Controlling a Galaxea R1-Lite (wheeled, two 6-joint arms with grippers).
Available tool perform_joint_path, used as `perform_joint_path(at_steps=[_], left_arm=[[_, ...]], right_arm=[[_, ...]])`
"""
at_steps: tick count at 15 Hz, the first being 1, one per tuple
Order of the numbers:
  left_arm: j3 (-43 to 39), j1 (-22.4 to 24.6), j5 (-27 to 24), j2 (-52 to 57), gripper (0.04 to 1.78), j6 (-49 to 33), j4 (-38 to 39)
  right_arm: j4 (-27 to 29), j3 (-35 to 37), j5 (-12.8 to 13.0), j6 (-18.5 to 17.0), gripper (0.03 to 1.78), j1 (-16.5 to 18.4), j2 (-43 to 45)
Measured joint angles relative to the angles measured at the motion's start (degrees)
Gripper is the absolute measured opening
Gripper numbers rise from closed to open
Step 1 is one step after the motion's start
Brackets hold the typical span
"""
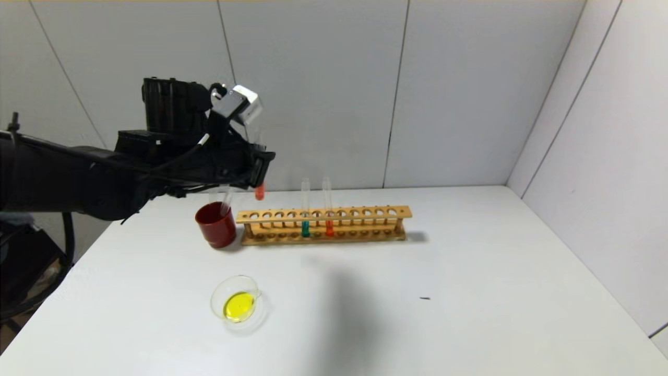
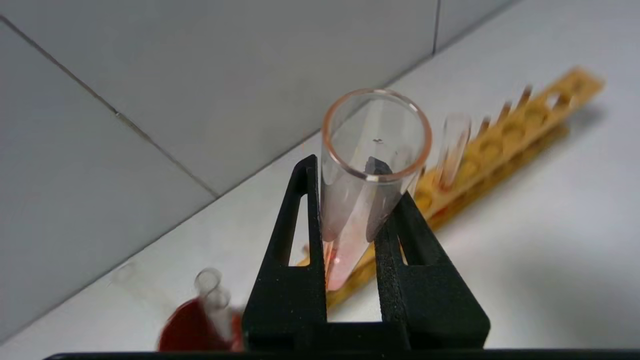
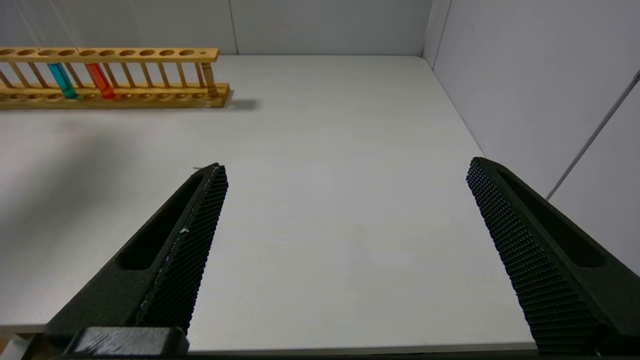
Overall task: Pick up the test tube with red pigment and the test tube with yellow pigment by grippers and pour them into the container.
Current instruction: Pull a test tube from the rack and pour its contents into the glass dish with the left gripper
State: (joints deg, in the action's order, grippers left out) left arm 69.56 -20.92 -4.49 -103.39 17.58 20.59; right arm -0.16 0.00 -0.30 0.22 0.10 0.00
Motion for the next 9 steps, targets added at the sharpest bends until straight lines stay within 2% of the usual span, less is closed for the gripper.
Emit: perform_joint_path(at_steps=[2,5,9], left_arm=[[-6.41,1.33,-0.85,2.95,0.33,9.42,1.32],[-14.04,6.16,-5.29,5.77,0.33,25.72,3.83],[-18.76,8.16,-6.60,6.91,0.33,41.57,4.00]], right_arm=[[0.00,0.00,-0.02,0.02,1.75,0.00,0.00],[0.00,0.00,0.00,0.02,1.75,0.00,0.00],[0.00,0.00,0.00,0.02,1.75,0.00,0.00]])
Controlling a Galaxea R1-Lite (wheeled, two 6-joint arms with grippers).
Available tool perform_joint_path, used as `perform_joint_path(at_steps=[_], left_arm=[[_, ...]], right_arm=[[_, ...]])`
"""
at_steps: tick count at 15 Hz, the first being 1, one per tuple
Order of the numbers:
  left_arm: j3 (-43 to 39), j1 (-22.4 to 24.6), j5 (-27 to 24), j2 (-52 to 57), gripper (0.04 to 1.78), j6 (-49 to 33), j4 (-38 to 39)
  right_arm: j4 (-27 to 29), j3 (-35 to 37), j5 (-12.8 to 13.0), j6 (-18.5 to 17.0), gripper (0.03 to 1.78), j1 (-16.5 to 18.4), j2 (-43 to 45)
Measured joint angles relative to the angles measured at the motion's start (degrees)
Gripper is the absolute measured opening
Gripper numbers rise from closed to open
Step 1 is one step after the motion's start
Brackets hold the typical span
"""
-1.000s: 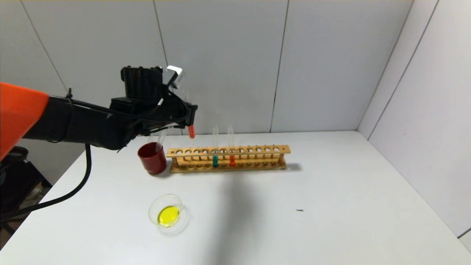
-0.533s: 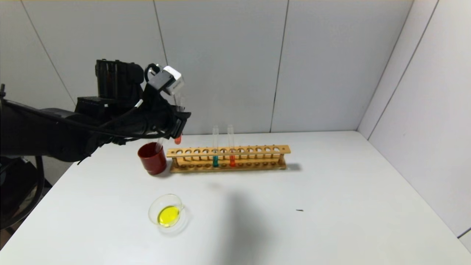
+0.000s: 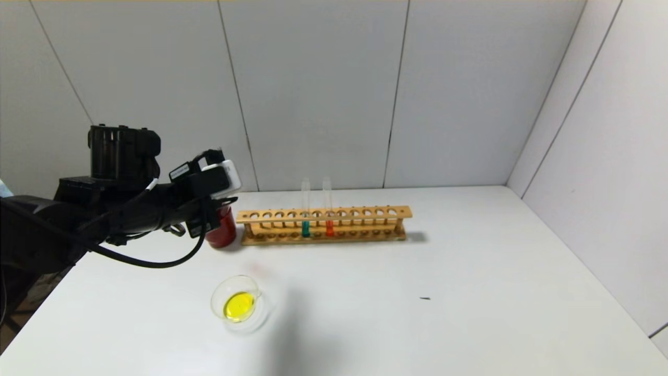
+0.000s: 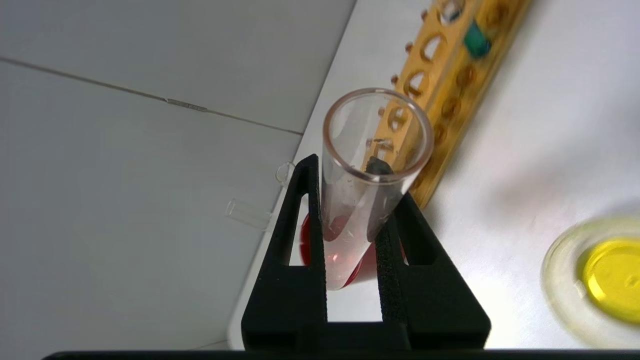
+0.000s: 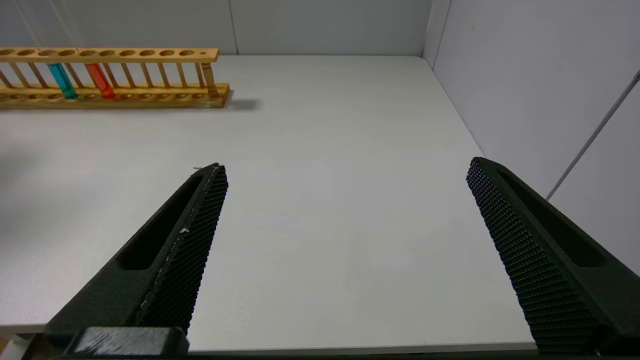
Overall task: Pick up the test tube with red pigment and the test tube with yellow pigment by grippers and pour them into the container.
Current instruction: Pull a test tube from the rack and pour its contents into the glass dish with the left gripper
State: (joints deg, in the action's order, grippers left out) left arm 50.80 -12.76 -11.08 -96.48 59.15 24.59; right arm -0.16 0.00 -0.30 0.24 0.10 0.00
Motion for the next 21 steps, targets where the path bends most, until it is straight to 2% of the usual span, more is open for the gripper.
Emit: perform_joint_path(at_steps=[3,8,16,21], left_arm=[[-4.28,0.39,0.04,0.15,0.33,10.20,0.16],[-9.90,4.83,0.04,-0.07,0.33,26.66,0.21],[-12.07,5.77,0.56,-2.11,0.33,42.78,-0.39],[-12.24,6.07,4.45,-3.68,0.33,49.70,-0.30]], right_arm=[[0.00,0.00,0.00,0.00,1.75,0.00,0.00],[0.00,0.00,0.00,0.00,1.75,0.00,0.00],[0.02,0.00,-0.02,0.00,1.75,-0.02,0.00],[0.02,0.00,-0.02,0.00,1.75,0.00,0.00]])
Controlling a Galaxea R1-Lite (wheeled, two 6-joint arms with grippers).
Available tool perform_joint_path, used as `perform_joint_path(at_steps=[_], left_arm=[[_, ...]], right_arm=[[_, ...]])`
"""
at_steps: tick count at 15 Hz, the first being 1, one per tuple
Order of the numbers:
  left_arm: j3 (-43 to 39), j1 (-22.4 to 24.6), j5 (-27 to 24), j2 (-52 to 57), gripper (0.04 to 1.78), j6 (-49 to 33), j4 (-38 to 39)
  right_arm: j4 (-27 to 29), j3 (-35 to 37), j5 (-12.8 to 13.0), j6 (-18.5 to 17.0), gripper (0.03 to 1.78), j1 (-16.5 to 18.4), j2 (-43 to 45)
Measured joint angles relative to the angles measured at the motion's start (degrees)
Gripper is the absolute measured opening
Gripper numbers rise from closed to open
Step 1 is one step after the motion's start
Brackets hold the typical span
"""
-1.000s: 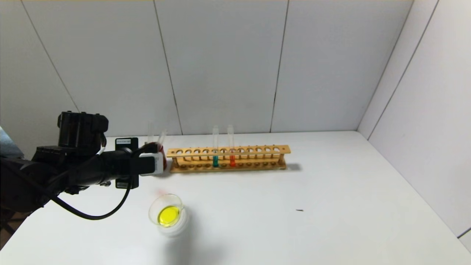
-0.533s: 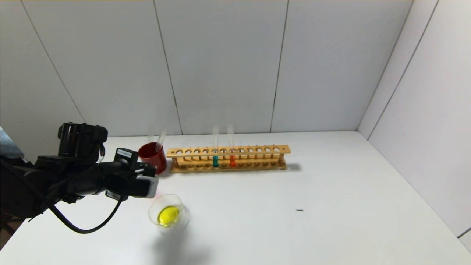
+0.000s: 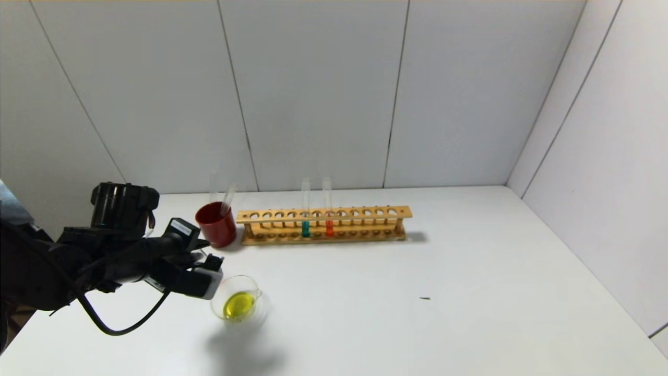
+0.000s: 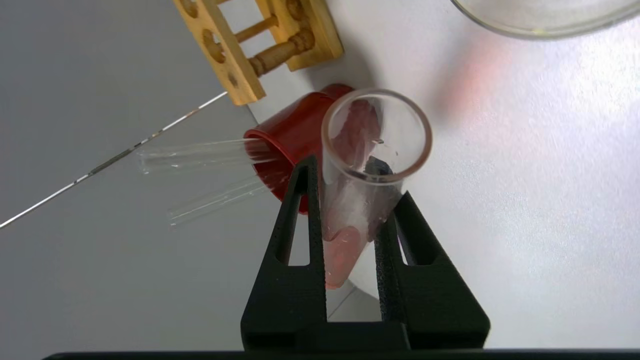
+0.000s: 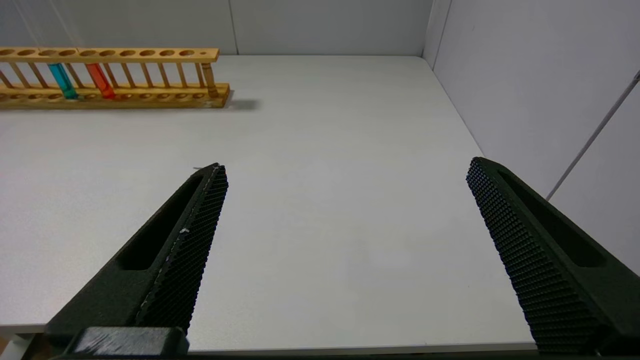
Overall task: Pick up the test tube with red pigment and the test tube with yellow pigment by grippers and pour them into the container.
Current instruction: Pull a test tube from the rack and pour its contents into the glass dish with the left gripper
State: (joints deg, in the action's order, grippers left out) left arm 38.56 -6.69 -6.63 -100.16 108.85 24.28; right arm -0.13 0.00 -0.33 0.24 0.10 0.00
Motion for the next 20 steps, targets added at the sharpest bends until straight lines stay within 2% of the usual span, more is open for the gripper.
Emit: perform_joint_path(at_steps=[3,8,20], left_arm=[[0.09,-1.13,3.17,-0.78,0.33,0.94,0.46],[0.05,-3.64,5.56,-1.88,0.33,1.49,0.51],[0.80,-4.11,8.74,-3.18,0.33,6.19,0.57]], right_arm=[[-0.02,0.00,0.00,0.00,1.75,0.00,0.00],[-0.02,0.00,0.02,0.00,1.75,-0.02,0.00],[-0.02,0.00,0.00,-0.02,1.75,0.00,0.00]])
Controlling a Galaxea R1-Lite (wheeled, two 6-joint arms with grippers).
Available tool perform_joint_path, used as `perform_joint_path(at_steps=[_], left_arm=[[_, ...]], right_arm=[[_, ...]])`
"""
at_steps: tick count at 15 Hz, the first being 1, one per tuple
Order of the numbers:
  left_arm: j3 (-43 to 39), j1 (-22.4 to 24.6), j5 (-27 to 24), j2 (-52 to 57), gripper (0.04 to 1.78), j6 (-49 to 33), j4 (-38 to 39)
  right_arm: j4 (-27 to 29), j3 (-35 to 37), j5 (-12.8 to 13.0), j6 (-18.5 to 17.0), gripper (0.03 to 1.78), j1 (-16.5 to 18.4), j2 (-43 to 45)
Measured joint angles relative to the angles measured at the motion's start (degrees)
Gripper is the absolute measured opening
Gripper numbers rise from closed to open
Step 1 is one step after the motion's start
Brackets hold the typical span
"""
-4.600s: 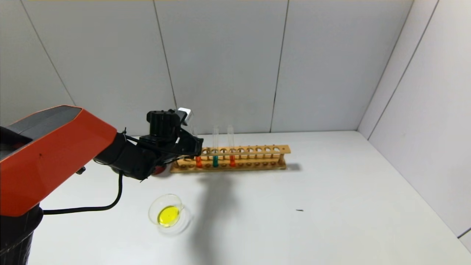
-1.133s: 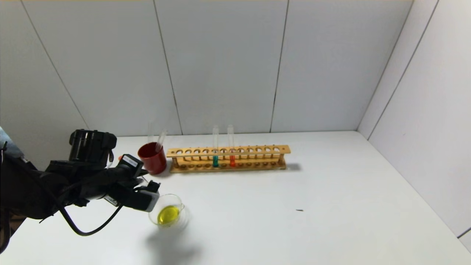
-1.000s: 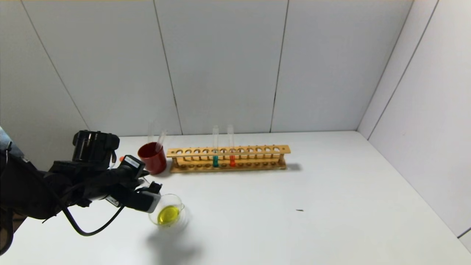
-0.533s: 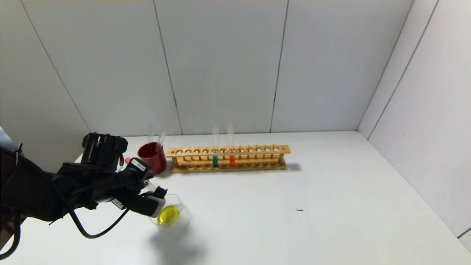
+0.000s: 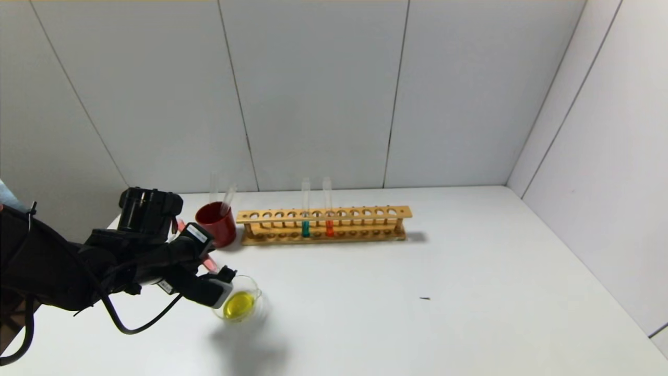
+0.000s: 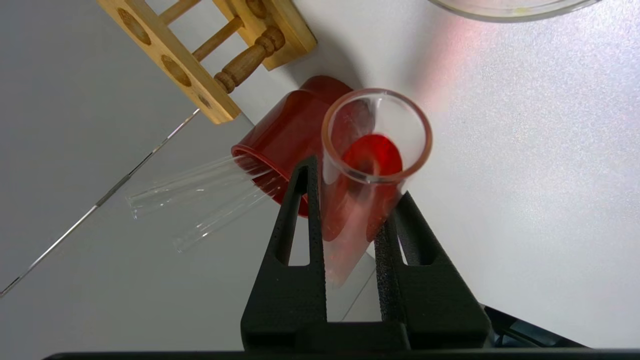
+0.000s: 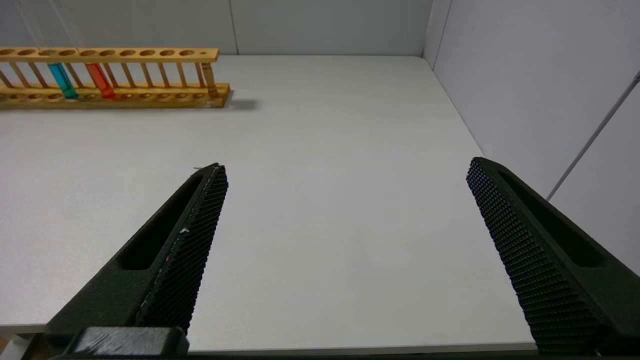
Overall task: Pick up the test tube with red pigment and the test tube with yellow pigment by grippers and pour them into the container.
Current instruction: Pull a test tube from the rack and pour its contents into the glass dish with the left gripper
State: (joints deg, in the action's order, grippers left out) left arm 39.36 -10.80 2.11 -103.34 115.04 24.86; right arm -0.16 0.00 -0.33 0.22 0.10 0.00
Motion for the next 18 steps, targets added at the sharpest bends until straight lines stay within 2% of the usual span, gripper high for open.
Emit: perform_joint_path(at_steps=[3,15,18], left_arm=[[0.55,0.00,1.74,-0.18,0.33,1.22,0.02],[1.07,-0.35,2.00,-1.32,0.33,5.61,2.34],[1.06,-2.17,3.89,-1.48,0.33,5.49,2.68]], right_arm=[[0.00,0.00,0.00,0.00,1.75,0.00,0.00],[0.00,0.00,0.00,0.00,1.75,0.00,0.00],[0.00,0.00,0.02,0.00,1.75,-0.02,0.00]])
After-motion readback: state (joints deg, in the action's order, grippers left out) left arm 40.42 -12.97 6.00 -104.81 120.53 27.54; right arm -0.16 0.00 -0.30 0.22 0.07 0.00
